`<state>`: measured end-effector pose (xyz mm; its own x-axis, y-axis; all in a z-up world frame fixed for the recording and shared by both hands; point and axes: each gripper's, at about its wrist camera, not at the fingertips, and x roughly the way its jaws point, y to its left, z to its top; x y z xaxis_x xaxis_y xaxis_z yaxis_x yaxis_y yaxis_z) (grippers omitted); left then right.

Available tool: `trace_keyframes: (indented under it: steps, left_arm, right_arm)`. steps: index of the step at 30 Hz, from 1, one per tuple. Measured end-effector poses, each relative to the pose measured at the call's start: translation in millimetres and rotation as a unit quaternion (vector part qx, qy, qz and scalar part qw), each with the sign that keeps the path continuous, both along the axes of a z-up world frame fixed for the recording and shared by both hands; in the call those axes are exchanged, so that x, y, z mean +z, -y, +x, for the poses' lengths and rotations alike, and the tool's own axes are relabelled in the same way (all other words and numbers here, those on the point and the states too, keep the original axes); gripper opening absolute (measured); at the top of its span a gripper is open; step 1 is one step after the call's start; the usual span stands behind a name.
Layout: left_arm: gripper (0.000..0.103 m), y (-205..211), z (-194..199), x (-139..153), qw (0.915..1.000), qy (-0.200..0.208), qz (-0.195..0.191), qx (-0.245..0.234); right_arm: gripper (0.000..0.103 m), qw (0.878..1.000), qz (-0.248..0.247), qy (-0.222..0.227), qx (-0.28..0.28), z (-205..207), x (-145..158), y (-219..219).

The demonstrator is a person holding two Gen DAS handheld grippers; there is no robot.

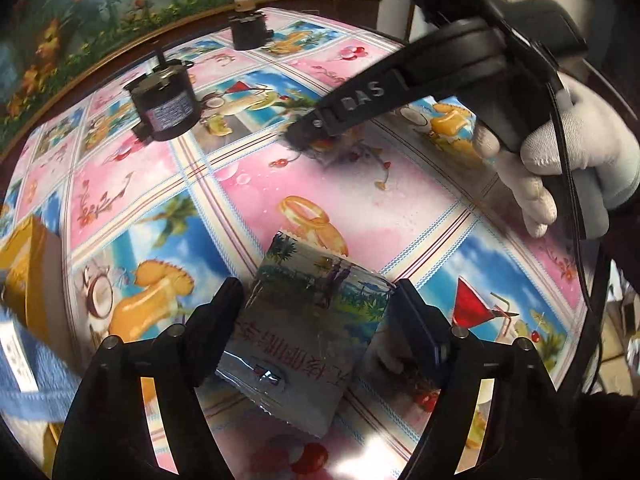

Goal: Organize soft objects
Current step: 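Grasp the scenic snack packet with left tool while right tool grasps striped candy packet, then carry both packets into the foam box and open both tools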

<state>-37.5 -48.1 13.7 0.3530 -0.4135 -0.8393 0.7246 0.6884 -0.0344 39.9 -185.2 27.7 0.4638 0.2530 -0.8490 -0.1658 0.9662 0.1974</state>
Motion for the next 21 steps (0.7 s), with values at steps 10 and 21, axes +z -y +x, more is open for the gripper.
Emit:
trace_keyframes:
  steps: [10,21]
  left_arm:
    - [0.076,-64.0,-26.7,49.1,0.9863,-0.016,-0.146,0.074]
    - [0.077,-205.9,-40.0,97.5,0.9475,0.047,-0.179,0.261]
  right_arm:
    - [0.012,0.998,0.052,0.022,0.001,-32.4,25.8,4.2]
    - [0.012,0.988,0.11,0.046,0.093,-52.1,68.5,-82.9]
